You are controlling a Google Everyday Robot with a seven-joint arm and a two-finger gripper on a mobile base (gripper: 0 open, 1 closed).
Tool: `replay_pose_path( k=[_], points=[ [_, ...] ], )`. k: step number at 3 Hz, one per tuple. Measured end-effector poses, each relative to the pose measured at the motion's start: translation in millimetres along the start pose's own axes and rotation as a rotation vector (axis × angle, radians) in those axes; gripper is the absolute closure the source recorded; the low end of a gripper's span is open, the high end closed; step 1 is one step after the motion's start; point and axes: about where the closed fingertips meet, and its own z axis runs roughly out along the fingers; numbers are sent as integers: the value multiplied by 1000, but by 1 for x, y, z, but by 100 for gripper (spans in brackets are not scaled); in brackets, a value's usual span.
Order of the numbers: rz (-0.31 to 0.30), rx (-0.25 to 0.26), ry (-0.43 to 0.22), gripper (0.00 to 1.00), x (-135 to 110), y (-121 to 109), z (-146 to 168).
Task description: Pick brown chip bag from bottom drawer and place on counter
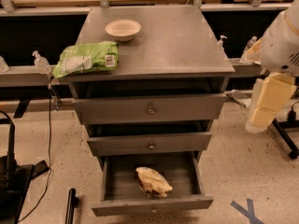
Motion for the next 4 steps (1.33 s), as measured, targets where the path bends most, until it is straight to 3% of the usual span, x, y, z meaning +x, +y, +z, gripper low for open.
replay_pose_path(
  k=[1,2,3,4],
  points=[
    [-5,-113,-42,0,-6,17,51],
    [20,-195,-140,0,-7,44,128],
    [36,-152,-174,0,-12,37,146],
    [36,-150,-175,0,-13,37,145]
  ],
)
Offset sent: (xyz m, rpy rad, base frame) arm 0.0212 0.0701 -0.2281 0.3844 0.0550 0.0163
